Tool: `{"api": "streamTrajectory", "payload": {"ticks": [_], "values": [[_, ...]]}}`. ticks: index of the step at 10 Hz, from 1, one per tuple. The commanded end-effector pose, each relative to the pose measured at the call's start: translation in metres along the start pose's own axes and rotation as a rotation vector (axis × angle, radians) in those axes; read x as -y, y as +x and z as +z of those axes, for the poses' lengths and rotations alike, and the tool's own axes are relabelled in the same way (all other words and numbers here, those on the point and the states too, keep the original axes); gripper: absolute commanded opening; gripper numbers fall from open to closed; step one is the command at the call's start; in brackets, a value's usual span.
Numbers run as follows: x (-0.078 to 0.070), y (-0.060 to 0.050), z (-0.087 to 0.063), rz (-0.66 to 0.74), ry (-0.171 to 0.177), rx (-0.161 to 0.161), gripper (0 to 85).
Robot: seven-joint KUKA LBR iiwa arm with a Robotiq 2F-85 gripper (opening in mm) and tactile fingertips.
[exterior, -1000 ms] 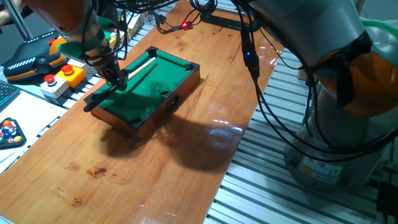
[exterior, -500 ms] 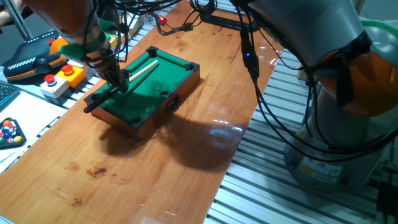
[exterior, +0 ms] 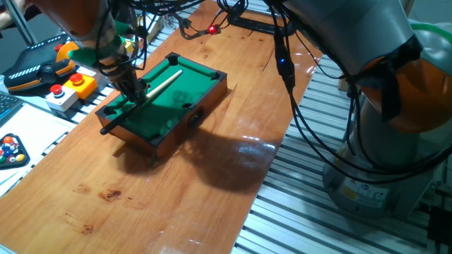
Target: Hit the pool ball
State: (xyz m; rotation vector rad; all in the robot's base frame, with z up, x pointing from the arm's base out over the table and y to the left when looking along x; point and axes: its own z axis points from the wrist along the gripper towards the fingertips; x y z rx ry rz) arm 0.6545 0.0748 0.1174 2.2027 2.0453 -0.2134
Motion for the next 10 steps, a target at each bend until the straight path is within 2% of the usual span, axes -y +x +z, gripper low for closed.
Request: {"api": "streamTrajectory", "payload": {"ticks": [1,2,3,4,5,8,9,10], "values": [[0.000,-0.002,-0.011,-0.001,0.004,0.000,34.7],[0.001,-0.005,-0.024,-0.016,0.003,-0.008,32.3],[0.000,-0.008,-0.040,-0.043,0.004,-0.031,21.7],[0.001,-0.011,-0.058,-0.082,0.015,-0.050,1.0],[0.004,-0.013,-0.069,-0.125,0.019,-0.070,0.7],[0.018,-0.007,-0.084,-0.286,0.011,-0.080,0.7],[0.020,-0.008,-0.089,-0.350,0.007,-0.101,0.7],[0.025,-0.011,-0.096,-0.416,-0.010,-0.142,0.7]]}}
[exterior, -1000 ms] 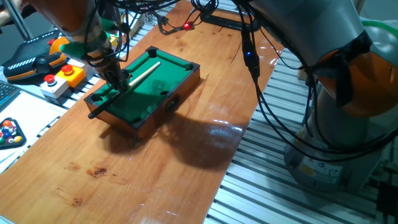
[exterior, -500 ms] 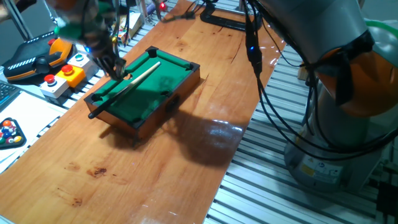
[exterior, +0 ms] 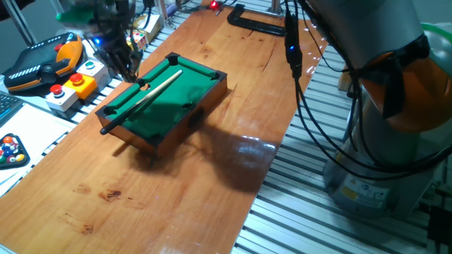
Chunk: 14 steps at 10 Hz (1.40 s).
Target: Hit the pool ball
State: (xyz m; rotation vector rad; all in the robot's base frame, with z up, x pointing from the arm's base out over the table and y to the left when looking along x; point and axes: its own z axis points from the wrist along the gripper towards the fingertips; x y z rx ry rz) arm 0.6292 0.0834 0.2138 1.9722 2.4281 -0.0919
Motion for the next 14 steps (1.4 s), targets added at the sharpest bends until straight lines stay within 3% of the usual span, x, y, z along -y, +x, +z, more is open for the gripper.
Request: {"api": "streamTrajectory", "payload": {"ticks": [1,3,7,10,14], "values": [[0.005,0.001,-0.003,-0.214,-0.024,-0.011,0.7],[0.012,0.002,-0.005,-0.332,-0.044,0.013,0.7],[0.021,-0.010,-0.008,-0.481,-0.066,-0.047,0.7],[0.028,-0.011,-0.009,-0.559,-0.059,-0.070,0.7],[0.030,-0.011,-0.009,-0.628,-0.059,-0.070,0.7]]}}
